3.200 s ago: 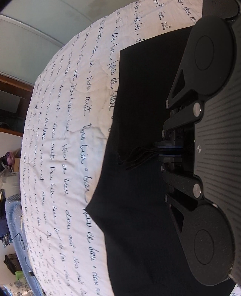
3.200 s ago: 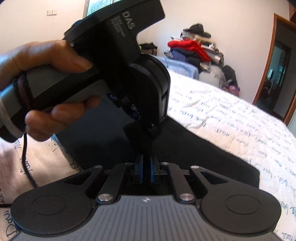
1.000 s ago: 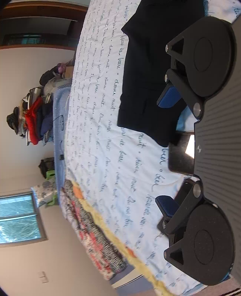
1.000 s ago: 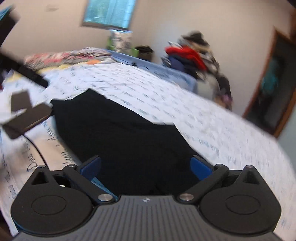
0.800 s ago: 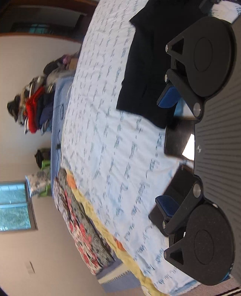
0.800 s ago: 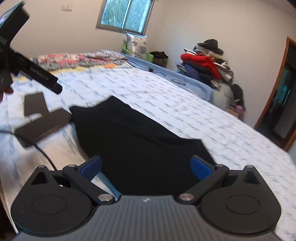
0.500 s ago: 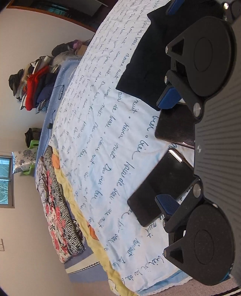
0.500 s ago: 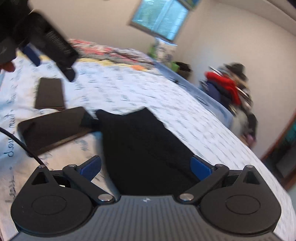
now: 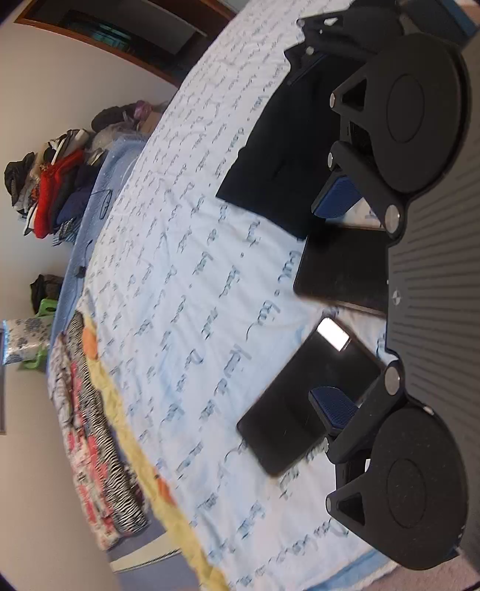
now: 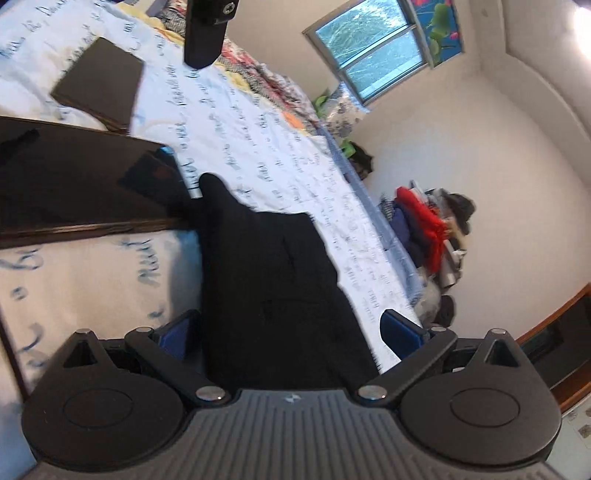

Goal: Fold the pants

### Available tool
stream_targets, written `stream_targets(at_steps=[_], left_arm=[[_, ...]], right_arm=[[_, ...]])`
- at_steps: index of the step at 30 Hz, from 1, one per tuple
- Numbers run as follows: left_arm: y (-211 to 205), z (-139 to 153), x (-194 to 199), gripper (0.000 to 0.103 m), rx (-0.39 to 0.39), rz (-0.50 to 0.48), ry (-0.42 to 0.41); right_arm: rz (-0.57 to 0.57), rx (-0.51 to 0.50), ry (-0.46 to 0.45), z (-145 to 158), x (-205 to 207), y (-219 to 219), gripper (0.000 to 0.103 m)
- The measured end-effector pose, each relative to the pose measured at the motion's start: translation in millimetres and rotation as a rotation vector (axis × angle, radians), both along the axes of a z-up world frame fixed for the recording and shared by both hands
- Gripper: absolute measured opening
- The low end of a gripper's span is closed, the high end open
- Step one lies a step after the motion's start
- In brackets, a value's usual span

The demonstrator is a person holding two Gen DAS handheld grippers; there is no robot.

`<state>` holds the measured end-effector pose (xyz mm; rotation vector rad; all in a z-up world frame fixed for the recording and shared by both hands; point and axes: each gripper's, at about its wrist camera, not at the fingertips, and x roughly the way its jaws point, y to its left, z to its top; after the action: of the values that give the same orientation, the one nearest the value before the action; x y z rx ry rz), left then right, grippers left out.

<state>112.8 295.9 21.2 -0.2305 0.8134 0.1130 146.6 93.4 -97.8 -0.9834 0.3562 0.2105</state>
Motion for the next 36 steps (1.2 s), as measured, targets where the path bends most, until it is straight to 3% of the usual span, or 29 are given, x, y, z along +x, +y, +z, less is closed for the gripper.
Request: stream_targets(at_steps=[4,5,7,10,11,15,18,21,24,28,31,36], left_arm=[[0.6,-4.6,7.3,0.099,-0.058,-0.004,0.017],[1.1,-5.4,7.7,0.099,-0.061,-0.003,0.017],[2.1,-5.3,9.1,0.099,-0.058,0.006,0.020],[6.1,-4.4,13.2,0.099,-0.057,0.021,0.026],[7.6,-4.5,14.8,0.099,-0.063,0.025,0.029],[14.0,-5.9,27.5,0.099,-0.174,0.013,0.029],[14.2,-13.5,46.8,0.099,-0.331,-0.037,0.051],[3.7,-22.6,71.1,0.101,-0.439,-0.082,0.081],[-6.5,-36.1,93.8,0.101,-0.574,-0.080,0.115],[-16.4,-54.1,122.4,0.103,-0.811,-0.095,0.136],[-28.4,-68.2,147.5,0.103,-0.900,-0.092,0.185],[-45.2,-93.5,174.1,0.101,-0.969,-0.058,0.255]], right_arm=[[0.041,-0.048,-0.030,-5.9,15.1,11.6,0.102],[0.058,-0.053,-0.033,-6.8,18.4,15.1,0.098],[0.083,-0.066,-0.011,-9.1,26.0,23.8,0.086],[0.115,-0.070,0.040,-15.5,36.3,32.6,0.050],[0.126,-0.060,0.069,-16.8,39.3,33.3,0.034],[0.137,-0.007,0.058,-15.8,42.8,27.6,0.024],[0.134,0.115,0.071,0.7,46.3,13.0,0.018],[0.121,0.242,0.087,23.3,51.7,-5.4,0.015],[0.109,0.345,0.110,43.0,57.4,-24.2,0.015],[0.097,0.399,0.114,56.1,60.0,-42.9,0.015],[0.095,0.414,0.120,58.3,59.4,-47.1,0.015],[0.070,0.491,0.132,63.9,61.6,-57.7,0.015]])
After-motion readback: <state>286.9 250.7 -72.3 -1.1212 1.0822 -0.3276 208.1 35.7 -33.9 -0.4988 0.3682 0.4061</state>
